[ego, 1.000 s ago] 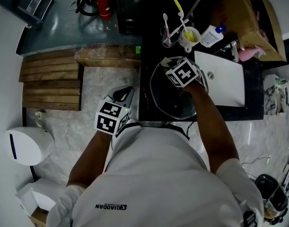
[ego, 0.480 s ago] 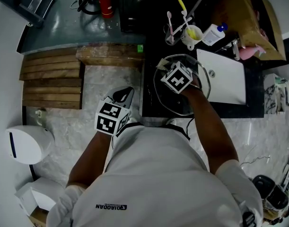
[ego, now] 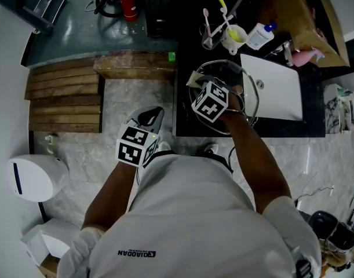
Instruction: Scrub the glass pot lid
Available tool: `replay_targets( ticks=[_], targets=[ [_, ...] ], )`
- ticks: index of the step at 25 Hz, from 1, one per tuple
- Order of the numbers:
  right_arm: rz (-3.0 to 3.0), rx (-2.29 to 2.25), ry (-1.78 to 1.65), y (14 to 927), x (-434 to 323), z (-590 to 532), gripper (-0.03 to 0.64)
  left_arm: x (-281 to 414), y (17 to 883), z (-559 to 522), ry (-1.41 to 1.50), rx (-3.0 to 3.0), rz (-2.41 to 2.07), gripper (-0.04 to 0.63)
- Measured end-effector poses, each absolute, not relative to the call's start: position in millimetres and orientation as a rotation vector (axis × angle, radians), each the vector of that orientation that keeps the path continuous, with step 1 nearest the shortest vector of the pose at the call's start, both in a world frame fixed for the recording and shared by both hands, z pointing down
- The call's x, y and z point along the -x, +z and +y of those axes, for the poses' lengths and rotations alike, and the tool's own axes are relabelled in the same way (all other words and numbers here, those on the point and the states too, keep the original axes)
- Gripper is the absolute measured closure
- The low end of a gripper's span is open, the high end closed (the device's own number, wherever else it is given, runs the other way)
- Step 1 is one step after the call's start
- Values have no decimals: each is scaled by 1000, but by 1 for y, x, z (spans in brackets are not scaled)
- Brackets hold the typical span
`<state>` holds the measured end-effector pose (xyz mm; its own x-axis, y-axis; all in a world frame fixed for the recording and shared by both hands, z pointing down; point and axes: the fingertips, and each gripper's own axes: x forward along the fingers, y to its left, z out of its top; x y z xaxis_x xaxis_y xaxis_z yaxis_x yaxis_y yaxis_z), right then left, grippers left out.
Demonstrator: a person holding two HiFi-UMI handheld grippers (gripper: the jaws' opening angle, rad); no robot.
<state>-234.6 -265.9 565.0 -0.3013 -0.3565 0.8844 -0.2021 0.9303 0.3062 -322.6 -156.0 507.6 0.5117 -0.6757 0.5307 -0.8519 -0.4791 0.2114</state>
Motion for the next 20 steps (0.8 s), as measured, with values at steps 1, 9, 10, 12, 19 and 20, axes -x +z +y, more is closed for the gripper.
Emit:
replay_targets(
  ticks=[1, 9, 10, 12, 19, 20],
  targets=[
    [-1894, -405, -174, 566, 235, -262, 525, 322, 508, -154, 530, -2307, -1251, 577],
    [-1951, -347, -257, 565, 235, -236, 525, 305, 510, -145, 557, -2326, -1236, 577],
    [-1953, -339, -265, 566, 234, -233, 525, 302, 509, -144, 554, -2327, -1241, 577],
    [-1956, -319, -285, 566, 232, -227, 525, 298, 507, -144, 546, -2327, -1257, 577],
    [-1985, -199, -381, 567, 225, -204, 525, 278, 503, -138, 523, -2282, -1322, 577],
    [-1992, -182, -395, 567, 224, -201, 525, 274, 502, -138, 519, -2276, -1331, 577]
  ],
)
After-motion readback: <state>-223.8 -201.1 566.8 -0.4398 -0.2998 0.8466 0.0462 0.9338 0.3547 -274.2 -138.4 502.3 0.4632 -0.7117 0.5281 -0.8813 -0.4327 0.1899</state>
